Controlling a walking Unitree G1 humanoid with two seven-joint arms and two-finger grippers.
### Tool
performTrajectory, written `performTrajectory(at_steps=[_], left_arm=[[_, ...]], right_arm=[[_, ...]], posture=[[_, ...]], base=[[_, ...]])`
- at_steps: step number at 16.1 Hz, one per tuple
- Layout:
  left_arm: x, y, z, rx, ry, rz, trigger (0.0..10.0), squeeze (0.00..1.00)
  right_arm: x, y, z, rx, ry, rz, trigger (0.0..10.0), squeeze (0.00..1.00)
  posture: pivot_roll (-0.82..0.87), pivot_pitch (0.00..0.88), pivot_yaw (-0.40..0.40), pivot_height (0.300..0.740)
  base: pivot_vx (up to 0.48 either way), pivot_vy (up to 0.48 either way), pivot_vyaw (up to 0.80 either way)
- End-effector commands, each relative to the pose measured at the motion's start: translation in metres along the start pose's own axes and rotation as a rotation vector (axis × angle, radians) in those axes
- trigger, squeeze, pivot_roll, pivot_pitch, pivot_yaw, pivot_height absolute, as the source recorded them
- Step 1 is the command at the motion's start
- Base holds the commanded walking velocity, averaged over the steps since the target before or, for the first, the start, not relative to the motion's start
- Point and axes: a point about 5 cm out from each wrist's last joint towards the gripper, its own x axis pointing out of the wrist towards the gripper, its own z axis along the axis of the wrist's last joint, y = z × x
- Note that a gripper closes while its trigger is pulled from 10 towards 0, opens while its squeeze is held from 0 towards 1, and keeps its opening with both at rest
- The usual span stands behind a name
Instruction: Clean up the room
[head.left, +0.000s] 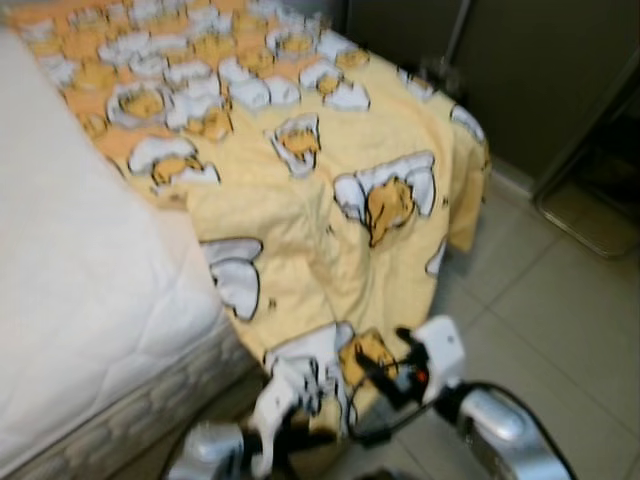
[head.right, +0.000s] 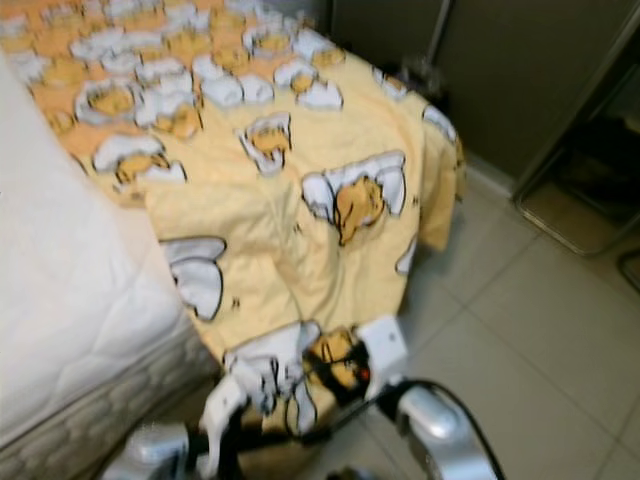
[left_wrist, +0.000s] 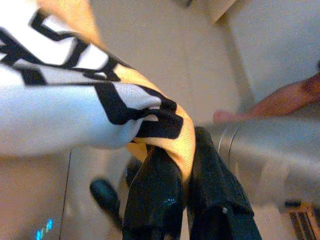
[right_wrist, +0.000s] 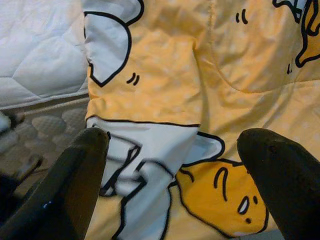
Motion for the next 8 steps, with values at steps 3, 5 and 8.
performTrajectory(at_steps=[3,5,8], left_arm=[[0.010,-0.014,0.004,0.116,0.066,-0.136,0.0,0.00],[0.012,-0.018,0.007,0.167,0.108,-0.196,0.0,0.00],[0.006,-0.021,0.000,0.182,0.190,-0.252,0.0,0.00]], right_arm=[[-0.003,-0.002,-0.004,0.003,0.022,0.001,10.0,0.00],[-0.003,-0.002,-0.004,0.004,0.026,0.009,10.0,0.00],[-0.009,0.002,-0.005,-0.011,0.030,0.078,10.0,0.00]], posture=[[-0.15,0.122,-0.033,0.740],[-0.15,0.124,-0.032,0.740],[-0.16,0.124,-0.030,0.740]], base=[[0.000,0.000,0.00],[0.000,0.000,0.00],[0.000,0.000,0.00]])
